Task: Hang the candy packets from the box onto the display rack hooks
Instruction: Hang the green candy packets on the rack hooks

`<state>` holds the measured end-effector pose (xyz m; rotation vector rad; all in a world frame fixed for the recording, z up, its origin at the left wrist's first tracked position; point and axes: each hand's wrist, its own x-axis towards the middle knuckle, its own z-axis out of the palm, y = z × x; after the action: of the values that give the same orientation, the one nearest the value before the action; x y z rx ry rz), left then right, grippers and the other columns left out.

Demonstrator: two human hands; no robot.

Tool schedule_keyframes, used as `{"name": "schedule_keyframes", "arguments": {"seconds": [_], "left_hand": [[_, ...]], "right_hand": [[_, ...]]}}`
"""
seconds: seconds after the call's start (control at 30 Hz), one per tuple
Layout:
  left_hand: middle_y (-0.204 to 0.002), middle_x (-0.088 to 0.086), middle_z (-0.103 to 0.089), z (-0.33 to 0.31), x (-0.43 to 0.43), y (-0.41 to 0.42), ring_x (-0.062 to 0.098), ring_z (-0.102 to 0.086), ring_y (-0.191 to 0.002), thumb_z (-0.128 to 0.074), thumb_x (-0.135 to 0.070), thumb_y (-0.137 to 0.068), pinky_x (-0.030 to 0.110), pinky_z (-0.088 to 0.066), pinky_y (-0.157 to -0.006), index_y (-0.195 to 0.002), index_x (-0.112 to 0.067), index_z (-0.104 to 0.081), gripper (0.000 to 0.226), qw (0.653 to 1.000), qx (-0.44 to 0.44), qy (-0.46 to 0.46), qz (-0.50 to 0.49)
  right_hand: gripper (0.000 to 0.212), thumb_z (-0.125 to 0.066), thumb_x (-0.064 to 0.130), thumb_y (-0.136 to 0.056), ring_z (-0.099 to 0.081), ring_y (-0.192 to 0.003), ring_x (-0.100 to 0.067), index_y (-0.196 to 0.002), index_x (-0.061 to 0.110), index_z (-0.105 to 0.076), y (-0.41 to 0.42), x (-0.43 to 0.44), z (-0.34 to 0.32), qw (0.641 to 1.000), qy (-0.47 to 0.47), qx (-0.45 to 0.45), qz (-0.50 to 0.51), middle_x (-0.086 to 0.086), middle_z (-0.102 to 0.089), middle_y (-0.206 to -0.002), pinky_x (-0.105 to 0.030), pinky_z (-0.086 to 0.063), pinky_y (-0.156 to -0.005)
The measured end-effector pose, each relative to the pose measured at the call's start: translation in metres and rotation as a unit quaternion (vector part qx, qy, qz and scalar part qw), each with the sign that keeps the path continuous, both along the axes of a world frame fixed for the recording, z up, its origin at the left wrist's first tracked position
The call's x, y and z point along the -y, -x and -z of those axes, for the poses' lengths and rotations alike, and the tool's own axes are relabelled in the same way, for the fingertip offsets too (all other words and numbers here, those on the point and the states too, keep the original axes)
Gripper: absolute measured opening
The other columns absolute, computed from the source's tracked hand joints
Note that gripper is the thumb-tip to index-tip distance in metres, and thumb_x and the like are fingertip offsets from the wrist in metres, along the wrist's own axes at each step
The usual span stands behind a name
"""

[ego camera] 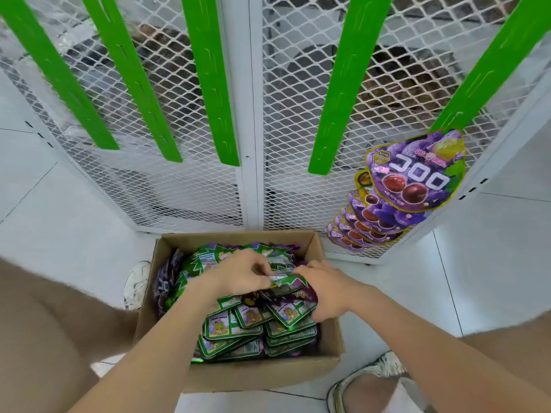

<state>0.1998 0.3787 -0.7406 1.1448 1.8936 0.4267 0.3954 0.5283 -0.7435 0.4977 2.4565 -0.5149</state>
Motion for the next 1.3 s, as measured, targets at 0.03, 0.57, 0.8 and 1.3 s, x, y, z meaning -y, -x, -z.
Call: {"name": "schedule_keyframes", "arguments": {"seconds": [0.03, 0.57, 0.8, 1.3], "left_hand": [[-0.100, -0.018, -0.071, -0.006, 0.001, 0.004, 0.001, -0.065, -0.094, -0.071, -0.027, -0.092, 0.028, -0.049, -0.090, -0.102, -0.024, -0.079, 0.013, 1.000, 0.013, -0.009, -0.019], [-0.122, -0.003, -0.074, -0.155, -0.075, -0.024, 0.011, -0.066, -0.107, -0.061, -0.008, -0.097, 0.027, -0.051, -0.097, -0.125, -0.017, -0.073, 0.032, 0.889, -0.154, -0.357, -0.243], [-0.103, -0.007, -0.066, -0.172, -0.134, -0.052, 0.017, -0.064, -0.091, -0.087, -0.056, -0.076, 0.040, -0.055, -0.078, -0.107, -0.023, -0.062, 0.052, 0.843, -0.199, -0.362, -0.345], [-0.080, -0.011, -0.073, -0.144, -0.122, -0.023, 0.005, -0.066, -0.071, -0.086, -0.020, -0.085, 0.022, -0.049, -0.064, -0.093, -0.023, -0.073, 0.016, 0.863, -0.098, -0.418, -0.266]], "right_hand": [[0.069, -0.081, 0.027, -0.075, -0.053, -0.112, -0.026, -0.137, 0.024, -0.052, 0.002, -0.002, -0.006, 0.999, 0.023, -0.021, 0.019, -0.005, -0.057, -0.122, -0.040, -0.051, -0.093], [0.023, -0.074, 0.024, -0.095, -0.068, -0.100, -0.024, -0.117, 0.019, -0.068, 0.001, -0.030, -0.182, 0.929, -0.073, -0.315, 0.182, -0.003, -0.076, -0.103, -0.035, -0.050, -0.090], [0.022, -0.075, 0.022, -0.085, -0.067, -0.087, -0.034, -0.074, 0.029, -0.057, 0.013, -0.038, -0.187, 0.921, -0.149, -0.288, 0.217, -0.005, -0.064, -0.080, -0.042, -0.056, -0.074], [0.020, -0.089, 0.028, -0.082, -0.072, -0.100, -0.022, -0.100, 0.026, -0.080, 0.022, -0.055, -0.209, 0.923, -0.004, -0.275, 0.270, -0.008, -0.078, -0.097, -0.040, -0.059, -0.090]]}}
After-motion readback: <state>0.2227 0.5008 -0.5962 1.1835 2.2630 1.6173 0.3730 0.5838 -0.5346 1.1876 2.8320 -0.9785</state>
